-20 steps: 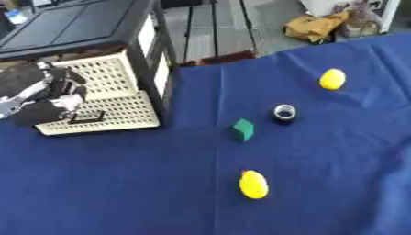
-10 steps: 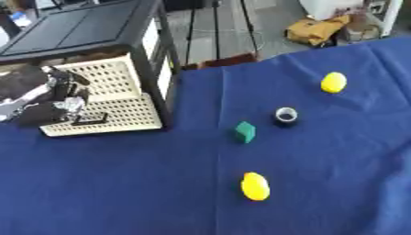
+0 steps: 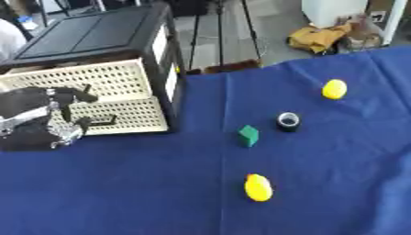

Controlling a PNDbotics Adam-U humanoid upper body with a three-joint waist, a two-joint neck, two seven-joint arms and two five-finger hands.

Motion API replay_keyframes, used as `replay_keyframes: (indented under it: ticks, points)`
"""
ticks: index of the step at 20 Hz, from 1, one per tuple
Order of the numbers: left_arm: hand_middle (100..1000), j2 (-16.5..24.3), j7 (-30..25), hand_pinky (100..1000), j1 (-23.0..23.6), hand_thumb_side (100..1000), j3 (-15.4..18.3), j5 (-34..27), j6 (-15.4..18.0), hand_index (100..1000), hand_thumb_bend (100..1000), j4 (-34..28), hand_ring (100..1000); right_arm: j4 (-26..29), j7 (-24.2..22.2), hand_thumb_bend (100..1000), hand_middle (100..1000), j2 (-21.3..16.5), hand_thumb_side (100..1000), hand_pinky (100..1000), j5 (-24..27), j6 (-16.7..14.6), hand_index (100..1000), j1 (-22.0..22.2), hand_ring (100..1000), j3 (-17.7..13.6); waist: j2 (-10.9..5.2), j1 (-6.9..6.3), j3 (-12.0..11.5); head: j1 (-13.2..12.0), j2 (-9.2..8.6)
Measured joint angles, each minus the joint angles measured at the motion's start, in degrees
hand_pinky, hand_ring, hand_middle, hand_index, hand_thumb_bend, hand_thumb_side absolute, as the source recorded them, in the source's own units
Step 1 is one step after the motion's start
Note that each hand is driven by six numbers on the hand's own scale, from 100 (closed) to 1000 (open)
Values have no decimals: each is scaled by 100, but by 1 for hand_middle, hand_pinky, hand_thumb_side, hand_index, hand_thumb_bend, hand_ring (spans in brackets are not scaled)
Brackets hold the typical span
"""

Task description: Pick up objects from table and place into drawer.

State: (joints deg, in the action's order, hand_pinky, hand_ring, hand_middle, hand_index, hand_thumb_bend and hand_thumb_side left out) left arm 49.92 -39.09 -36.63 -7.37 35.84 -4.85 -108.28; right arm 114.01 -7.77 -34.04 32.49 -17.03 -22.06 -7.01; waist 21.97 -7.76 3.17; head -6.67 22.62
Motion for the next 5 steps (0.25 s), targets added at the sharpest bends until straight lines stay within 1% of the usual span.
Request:
replay_keyframes:
  ticks: [3, 5]
  points:
    - [828, 52, -161, 376, 57, 1000, 114, -136, 34, 954, 100, -394, 613, 0, 7, 100, 512, 0, 1000, 677, 41, 10, 861, 43, 919, -9, -44, 23, -42, 53, 50]
    - [813, 54, -106, 358, 55, 1000, 219, -213, 141, 939, 100, -499, 604, 0, 4, 100, 512, 0, 1000, 677, 45, 16, 861, 54, 919, -12, -54, 33, -67, 90, 73]
